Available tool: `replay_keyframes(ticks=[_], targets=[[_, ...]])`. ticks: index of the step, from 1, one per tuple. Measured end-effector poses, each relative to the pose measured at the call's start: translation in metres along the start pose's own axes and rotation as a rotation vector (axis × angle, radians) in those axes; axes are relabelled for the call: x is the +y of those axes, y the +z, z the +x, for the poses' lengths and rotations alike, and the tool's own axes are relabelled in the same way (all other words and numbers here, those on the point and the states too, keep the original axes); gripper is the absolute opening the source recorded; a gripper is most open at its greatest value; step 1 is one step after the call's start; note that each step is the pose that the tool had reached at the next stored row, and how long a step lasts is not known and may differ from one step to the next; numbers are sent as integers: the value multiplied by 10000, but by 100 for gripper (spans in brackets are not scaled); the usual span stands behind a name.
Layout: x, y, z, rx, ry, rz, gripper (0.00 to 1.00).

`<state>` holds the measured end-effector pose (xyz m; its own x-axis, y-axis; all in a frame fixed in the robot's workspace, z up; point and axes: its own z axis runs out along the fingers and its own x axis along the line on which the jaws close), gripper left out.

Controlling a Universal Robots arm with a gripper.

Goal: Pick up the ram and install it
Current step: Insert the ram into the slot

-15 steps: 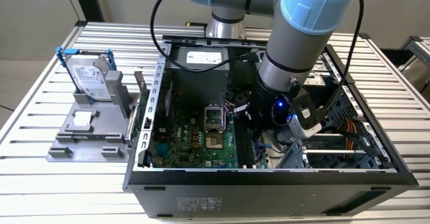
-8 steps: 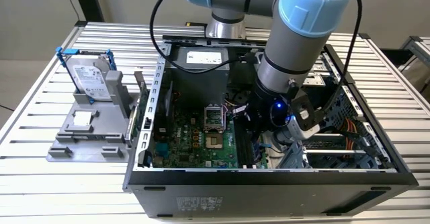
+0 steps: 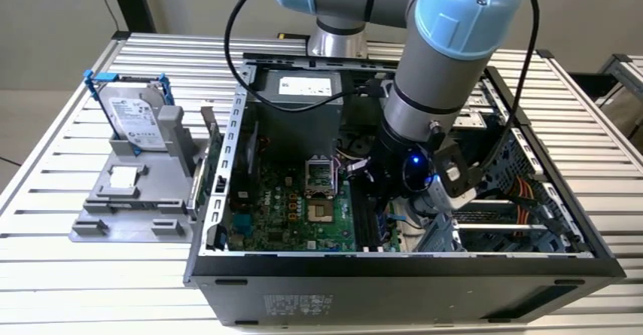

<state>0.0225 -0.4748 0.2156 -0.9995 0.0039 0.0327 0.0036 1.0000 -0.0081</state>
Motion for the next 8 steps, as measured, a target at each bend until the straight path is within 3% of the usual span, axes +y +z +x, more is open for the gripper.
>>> replay_keyframes(ticks=[8], targets=[[0, 19, 0, 3, 322, -9, 0]])
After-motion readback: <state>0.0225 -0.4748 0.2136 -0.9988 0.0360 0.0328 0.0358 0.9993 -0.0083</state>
